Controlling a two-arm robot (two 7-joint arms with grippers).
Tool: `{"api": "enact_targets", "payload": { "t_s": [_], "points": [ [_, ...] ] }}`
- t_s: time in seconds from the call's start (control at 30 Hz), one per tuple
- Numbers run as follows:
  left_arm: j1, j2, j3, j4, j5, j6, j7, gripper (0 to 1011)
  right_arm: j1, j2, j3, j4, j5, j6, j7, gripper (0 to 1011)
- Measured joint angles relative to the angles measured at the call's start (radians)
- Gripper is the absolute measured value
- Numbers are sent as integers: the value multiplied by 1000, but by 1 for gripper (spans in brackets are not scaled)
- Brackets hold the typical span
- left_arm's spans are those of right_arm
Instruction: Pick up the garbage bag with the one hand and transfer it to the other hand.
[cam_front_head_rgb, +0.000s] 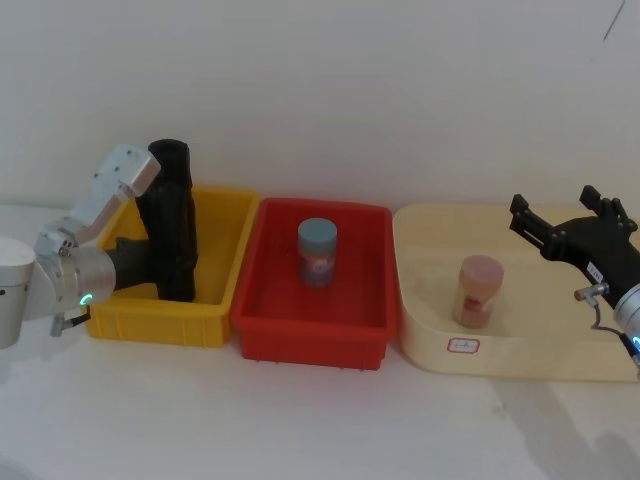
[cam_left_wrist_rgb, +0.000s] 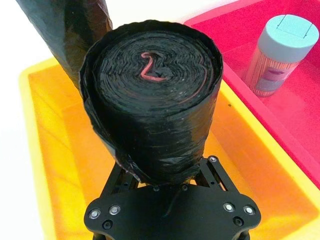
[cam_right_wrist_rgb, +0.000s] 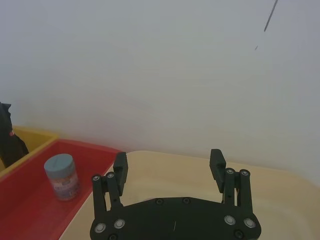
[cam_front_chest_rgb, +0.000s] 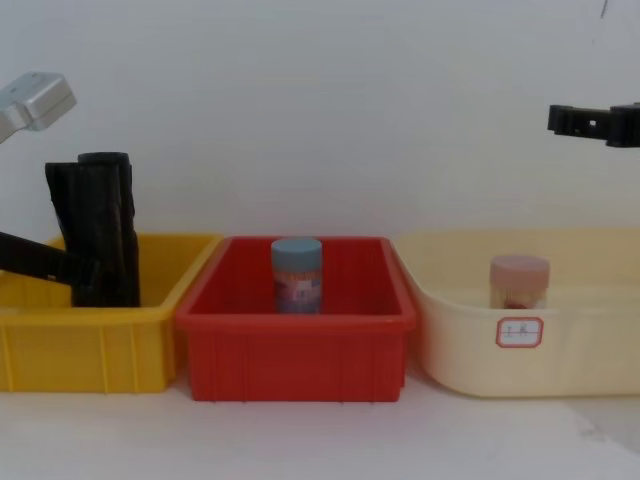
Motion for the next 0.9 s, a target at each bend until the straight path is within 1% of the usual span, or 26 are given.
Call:
{"api": "enact_targets", "payload": {
  "t_s": [0.47,0.67,0.9],
  "points": [
    [-3,-1,1,4,0,0,-1,401,0,0,0,0,0,0,0,1001],
    [-31,-13,17,30,9,-11,-27,401,0,0,0,0,0,0,0,1001],
    [-92,-29,47,72,18,-30,-85,401,0,0,0,0,0,0,0,1000]
  ]
}}
